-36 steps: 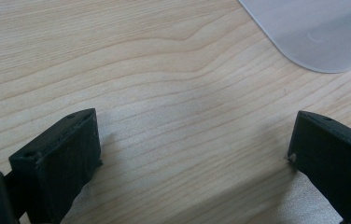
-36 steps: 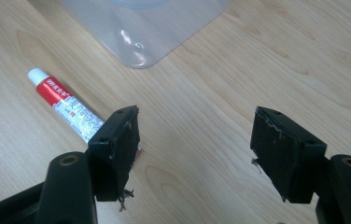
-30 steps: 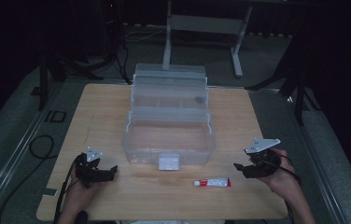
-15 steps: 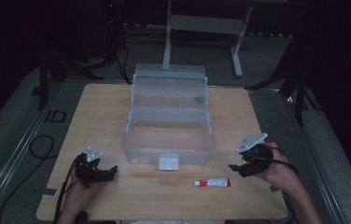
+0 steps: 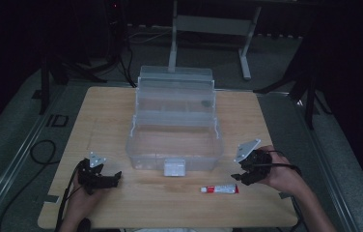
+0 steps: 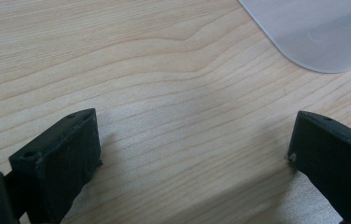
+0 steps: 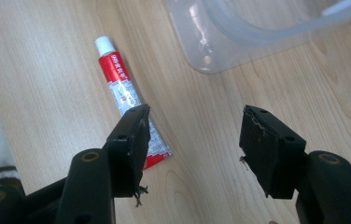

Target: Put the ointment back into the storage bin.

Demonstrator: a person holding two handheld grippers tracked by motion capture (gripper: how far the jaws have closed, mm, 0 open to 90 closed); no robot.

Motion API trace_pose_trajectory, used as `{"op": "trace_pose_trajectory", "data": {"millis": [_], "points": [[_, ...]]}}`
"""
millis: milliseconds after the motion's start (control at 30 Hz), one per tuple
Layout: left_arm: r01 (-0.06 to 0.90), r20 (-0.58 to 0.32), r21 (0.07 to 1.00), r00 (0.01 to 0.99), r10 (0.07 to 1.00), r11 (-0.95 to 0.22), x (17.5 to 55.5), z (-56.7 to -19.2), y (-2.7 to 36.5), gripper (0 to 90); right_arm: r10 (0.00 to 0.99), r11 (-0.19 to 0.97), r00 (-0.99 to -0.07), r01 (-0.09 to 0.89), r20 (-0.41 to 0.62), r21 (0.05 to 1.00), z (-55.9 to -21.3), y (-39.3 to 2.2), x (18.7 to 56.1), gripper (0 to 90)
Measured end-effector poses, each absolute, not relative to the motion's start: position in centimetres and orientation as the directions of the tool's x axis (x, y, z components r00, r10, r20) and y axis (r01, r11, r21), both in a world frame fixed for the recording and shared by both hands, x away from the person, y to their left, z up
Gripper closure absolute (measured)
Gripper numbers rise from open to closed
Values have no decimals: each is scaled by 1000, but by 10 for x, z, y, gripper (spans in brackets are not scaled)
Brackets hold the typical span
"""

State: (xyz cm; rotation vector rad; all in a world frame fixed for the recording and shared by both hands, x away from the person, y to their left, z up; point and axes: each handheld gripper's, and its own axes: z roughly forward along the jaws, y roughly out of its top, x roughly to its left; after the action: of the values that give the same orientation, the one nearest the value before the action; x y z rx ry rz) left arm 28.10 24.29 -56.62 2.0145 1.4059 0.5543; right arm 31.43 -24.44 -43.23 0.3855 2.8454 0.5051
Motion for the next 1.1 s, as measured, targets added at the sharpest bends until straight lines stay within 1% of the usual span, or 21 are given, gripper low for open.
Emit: {"op": "trace_pose_trajectory", "data": {"millis": [533, 800, 967, 1100], "points": [[681, -7, 690, 347, 938, -247, 281, -566, 243, 28, 161, 954, -975, 114, -152, 278, -442, -214, 320, 480], [680, -8, 690, 348, 938, -246, 281, -566, 243, 27, 125, 971, -983, 93, -134, 222, -451, -202, 321, 535], [680, -8, 690, 348, 938, -246, 281, -566, 243, 28, 90, 980, -987, 64, -131, 187, -457, -195, 319, 537], [680, -8, 690, 348, 937, -247, 281, -566, 243, 27, 82, 983, -988, 59, -128, 173, -463, -192, 319, 543]]}}
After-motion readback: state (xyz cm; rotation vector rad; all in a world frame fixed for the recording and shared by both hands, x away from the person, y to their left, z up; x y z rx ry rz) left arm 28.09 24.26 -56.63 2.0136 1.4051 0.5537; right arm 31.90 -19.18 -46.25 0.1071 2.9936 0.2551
